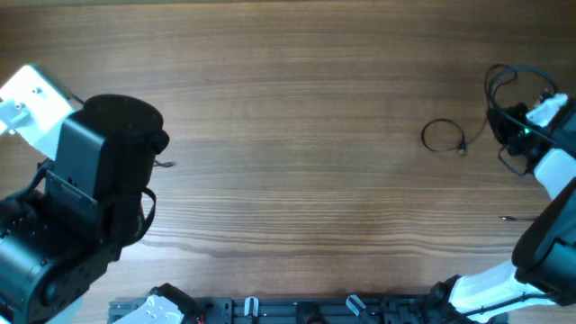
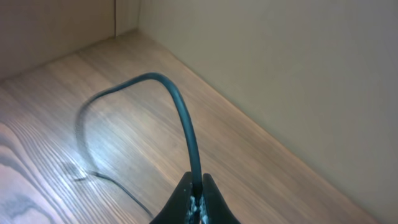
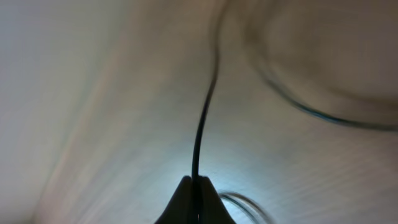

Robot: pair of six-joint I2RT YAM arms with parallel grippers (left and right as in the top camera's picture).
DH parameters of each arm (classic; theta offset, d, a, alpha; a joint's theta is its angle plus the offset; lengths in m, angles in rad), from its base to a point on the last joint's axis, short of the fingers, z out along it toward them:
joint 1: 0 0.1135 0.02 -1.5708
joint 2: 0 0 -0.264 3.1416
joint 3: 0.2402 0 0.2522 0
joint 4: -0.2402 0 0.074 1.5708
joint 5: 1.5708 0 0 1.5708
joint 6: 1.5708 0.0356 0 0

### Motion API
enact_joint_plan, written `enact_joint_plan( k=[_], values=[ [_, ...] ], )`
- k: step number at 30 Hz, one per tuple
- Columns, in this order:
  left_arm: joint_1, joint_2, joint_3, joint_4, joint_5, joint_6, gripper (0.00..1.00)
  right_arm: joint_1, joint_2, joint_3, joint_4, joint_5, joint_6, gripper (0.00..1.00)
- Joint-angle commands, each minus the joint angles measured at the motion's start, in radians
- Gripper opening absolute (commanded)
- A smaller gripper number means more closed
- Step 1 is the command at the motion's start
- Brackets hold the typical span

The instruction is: Untangle cables

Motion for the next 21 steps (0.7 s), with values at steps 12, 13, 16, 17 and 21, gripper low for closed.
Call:
enact_joint_plan(
  k=[12,13,16,17,21],
  values=[
    [-0.002,0.354,0.003,0.002,0.229,-0.069,0.04,0.214,-0.073,0.048,0.069,0.452,-0.417,0.08],
    [-0.002,0.379,0.003,0.005,0.238,-0.069,0.04,0.214,-0.073,0.047,0.079,0.451,-0.497,0.09],
    [-0.002,0.457,0.003,0.021,0.246,-0.069,0.04,0.213,-0.072,0.047,0.084,0.475,-0.635,0.41],
    [-0.002,0.477,0.003,0.027,0.250,-0.068,0.04,0.213,-0.070,0.047,0.084,0.496,-0.644,0.43],
    [-0.002,0.531,0.003,0.046,0.268,-0.068,0.04,0.212,-0.053,0.047,0.088,0.621,-0.645,0.57]
  ],
)
